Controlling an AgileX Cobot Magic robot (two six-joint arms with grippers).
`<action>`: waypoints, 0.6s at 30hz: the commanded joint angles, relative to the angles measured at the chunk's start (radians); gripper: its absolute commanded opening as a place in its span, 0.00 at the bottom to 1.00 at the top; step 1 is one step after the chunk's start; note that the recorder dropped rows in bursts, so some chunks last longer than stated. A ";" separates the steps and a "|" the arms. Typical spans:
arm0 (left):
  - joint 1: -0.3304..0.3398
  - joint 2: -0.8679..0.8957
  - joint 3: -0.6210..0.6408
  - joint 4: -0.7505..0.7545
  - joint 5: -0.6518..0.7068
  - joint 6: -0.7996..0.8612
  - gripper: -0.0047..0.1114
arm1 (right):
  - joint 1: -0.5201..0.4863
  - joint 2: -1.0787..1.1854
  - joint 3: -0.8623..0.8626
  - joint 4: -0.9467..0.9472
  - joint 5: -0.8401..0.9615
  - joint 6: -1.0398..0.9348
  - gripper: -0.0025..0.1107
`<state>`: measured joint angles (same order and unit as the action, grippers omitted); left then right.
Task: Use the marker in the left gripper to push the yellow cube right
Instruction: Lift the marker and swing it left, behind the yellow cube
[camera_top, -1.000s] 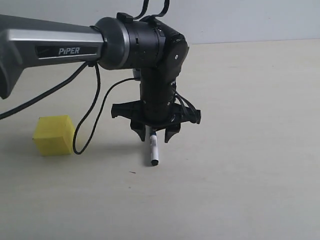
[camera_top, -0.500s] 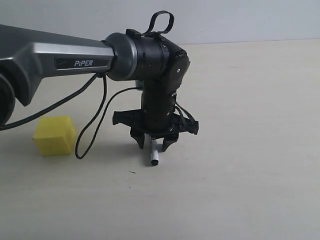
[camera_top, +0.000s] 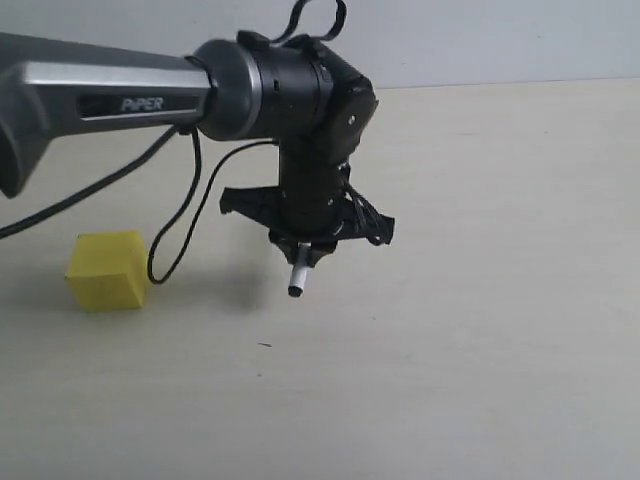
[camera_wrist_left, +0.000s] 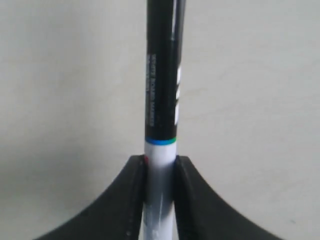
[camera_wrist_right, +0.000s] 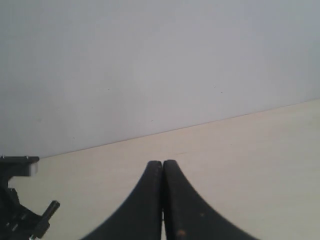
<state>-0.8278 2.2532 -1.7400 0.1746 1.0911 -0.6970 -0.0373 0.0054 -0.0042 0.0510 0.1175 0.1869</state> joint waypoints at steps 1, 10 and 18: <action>-0.003 -0.137 -0.005 0.025 0.022 0.269 0.04 | -0.006 -0.005 0.004 0.003 -0.008 -0.002 0.02; 0.020 -0.428 0.006 0.065 0.130 0.676 0.04 | -0.006 -0.005 0.004 0.003 -0.008 -0.002 0.02; 0.052 -0.618 0.197 0.066 0.130 0.751 0.04 | -0.006 -0.005 0.004 0.003 -0.008 -0.002 0.02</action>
<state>-0.7811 1.6990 -1.6174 0.2367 1.2130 0.0382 -0.0373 0.0054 -0.0042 0.0556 0.1175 0.1869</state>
